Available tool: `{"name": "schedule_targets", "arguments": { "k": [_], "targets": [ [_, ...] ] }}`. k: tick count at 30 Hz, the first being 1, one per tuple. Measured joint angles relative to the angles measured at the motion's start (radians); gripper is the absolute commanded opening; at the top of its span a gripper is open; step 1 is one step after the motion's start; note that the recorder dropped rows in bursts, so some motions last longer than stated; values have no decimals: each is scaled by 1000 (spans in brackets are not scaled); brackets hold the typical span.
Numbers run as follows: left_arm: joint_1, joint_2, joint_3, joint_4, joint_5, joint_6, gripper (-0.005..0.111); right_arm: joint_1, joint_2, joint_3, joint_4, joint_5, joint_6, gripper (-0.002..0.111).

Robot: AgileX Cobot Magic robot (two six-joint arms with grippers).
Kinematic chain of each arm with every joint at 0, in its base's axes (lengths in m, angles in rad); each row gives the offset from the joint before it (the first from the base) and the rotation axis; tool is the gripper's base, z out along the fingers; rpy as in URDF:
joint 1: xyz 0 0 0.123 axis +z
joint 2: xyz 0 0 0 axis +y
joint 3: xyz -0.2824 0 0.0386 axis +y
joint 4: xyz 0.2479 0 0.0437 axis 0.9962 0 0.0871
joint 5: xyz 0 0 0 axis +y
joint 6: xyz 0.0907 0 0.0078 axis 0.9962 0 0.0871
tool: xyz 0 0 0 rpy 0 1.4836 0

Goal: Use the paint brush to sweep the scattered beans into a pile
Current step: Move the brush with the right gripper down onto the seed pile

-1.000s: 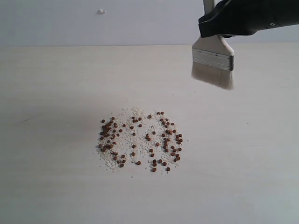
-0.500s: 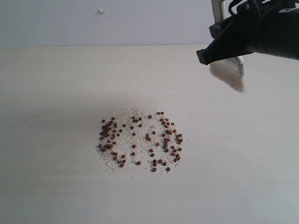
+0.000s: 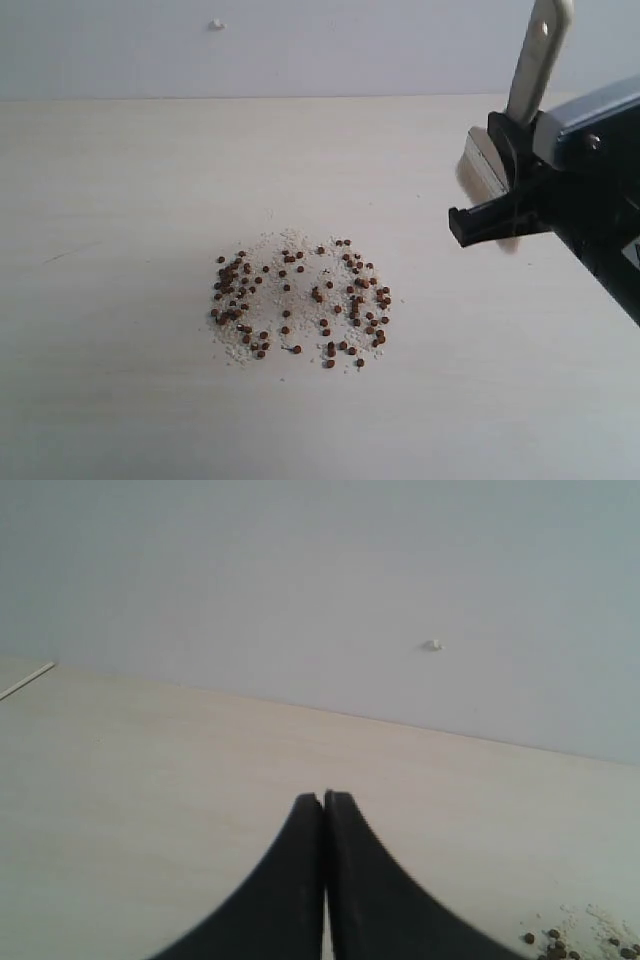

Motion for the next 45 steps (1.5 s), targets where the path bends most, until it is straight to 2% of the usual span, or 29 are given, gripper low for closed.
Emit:
{"name": "schedule_targets", "arguments": {
  "k": [9, 15, 23, 32, 45],
  "targets": [
    [0, 0, 0, 0, 0, 0, 0, 0, 94, -3, -56, -34, -29, 0],
    [0, 0, 0, 0, 0, 0, 0, 0, 256, -88, 19, -6, -31, 0],
    [0, 0, 0, 0, 1, 0, 0, 0, 423, -223, 106, 132, -31, 0],
    [0, 0, 0, 0, 1, 0, 0, 2, 449, -361, 106, 355, 2, 0],
    [0, 0, 0, 0, 1, 0, 0, 127, 475, -470, 187, 409, 85, 0]
  ]
}}
